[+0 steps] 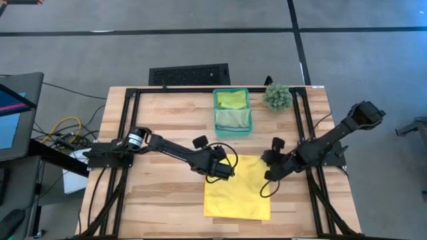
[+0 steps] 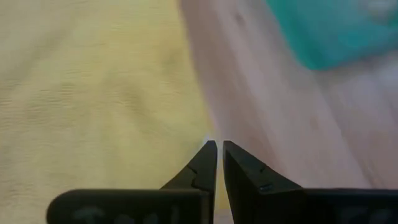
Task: Fold microfiber towels
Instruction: Fold the yellow microfiber cloth
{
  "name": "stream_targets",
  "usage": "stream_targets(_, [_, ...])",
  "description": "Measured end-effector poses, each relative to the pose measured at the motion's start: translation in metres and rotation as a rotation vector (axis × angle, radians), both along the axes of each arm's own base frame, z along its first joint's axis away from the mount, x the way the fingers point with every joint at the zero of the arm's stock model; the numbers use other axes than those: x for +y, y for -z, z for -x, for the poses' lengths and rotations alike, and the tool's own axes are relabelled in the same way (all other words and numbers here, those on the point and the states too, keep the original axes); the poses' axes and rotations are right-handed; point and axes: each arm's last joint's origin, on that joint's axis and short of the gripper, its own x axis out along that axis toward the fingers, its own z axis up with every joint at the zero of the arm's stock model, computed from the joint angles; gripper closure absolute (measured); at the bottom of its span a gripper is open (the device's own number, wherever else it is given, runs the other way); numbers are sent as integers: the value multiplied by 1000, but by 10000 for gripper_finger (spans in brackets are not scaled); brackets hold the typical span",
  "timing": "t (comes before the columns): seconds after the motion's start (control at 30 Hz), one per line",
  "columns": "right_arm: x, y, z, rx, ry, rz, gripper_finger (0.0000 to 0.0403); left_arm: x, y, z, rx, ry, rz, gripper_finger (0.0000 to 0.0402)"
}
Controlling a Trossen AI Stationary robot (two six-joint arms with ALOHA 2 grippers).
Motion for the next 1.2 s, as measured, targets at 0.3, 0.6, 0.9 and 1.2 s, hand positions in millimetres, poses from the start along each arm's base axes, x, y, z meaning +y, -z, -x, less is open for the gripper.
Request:
stream_targets(0.3, [-13,8,42,-40,130,-95,351,5,17,1,-6,5,93,401])
stream_targets(0.6, [-24,12,60,-213,146,-260,351,12,8,-4,-106,-38,136,401])
stream_targets(0.9, [-30,29,59,-210,145,-319,320,12,17,12,-149,-109,60,401])
stream_targets(1.2, [-30,34,59,-185,143,-309,282,24,23,39,-333,-192,98,345])
